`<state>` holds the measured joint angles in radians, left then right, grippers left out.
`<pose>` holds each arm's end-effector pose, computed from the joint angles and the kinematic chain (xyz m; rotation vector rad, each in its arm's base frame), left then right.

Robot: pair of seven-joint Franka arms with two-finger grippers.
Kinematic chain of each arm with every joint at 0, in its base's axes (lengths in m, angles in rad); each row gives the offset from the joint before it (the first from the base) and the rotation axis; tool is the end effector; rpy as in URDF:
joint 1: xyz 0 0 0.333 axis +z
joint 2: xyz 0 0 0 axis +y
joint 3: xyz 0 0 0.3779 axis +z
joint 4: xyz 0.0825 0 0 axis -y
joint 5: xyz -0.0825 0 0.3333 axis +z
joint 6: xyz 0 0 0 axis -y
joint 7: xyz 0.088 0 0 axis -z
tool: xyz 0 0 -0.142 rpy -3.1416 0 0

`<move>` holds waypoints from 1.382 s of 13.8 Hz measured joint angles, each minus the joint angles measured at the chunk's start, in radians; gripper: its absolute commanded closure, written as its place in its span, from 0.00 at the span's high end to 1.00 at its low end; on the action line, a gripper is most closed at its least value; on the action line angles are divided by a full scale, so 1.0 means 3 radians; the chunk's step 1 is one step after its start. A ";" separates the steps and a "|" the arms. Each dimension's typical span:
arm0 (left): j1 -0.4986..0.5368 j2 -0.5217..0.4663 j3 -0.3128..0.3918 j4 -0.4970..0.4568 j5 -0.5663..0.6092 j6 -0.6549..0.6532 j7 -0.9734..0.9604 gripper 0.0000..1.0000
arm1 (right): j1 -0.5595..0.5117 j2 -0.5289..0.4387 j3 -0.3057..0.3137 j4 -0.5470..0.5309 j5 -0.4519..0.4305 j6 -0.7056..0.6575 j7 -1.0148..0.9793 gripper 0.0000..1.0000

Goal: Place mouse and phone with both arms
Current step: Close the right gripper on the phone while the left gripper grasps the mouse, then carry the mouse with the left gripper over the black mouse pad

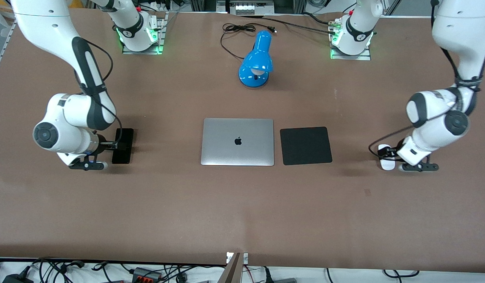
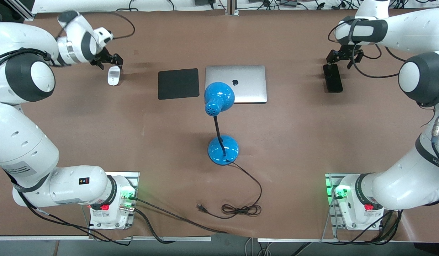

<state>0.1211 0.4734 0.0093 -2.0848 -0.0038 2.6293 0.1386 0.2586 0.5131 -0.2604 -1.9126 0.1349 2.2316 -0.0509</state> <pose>0.5910 0.0772 0.2636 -3.1279 0.0096 -0.1098 0.5983 0.0189 0.2766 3.1040 -0.0343 -0.2696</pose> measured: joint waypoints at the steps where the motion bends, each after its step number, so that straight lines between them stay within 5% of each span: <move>1: 0.0014 0.0039 0.0001 -0.0066 0.0000 0.0172 0.0077 1.00 | 0.0024 -0.0003 0.0000 -0.0064 0.0000 0.0096 0.0015 1.00; 4: 0.0095 0.0140 0.0002 -0.0101 0.0000 0.0328 0.0204 0.94 | 0.0032 -0.0003 -0.0003 -0.0249 0.0000 0.0336 0.0027 1.00; 7: 0.0103 0.0164 -0.0006 -0.0106 0.0000 0.0334 0.0223 0.56 | 0.0032 -0.0001 -0.0003 -0.0362 0.0000 0.0462 0.0031 1.00; 10: 0.0097 0.0164 -0.0018 -0.0106 0.0000 0.0334 0.0223 0.34 | 0.0056 -0.0001 -0.0001 -0.0377 0.0000 0.0481 0.0088 1.00; 16: 0.0086 0.0072 -0.0032 -0.0042 0.0000 0.0289 0.0223 0.34 | 0.0107 0.0024 0.0001 -0.0450 0.0000 0.0615 0.0151 1.00; 19: 0.0059 -0.0197 -0.0093 0.0284 0.0000 -0.0663 0.0221 0.34 | 0.0107 0.0024 -0.0001 -0.0474 0.0000 0.0637 0.0153 1.00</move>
<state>0.1389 0.4142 -0.0185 -1.9995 -0.0038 2.4305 0.2049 0.2906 0.5203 -0.2609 -2.0548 0.1349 2.4228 -0.0051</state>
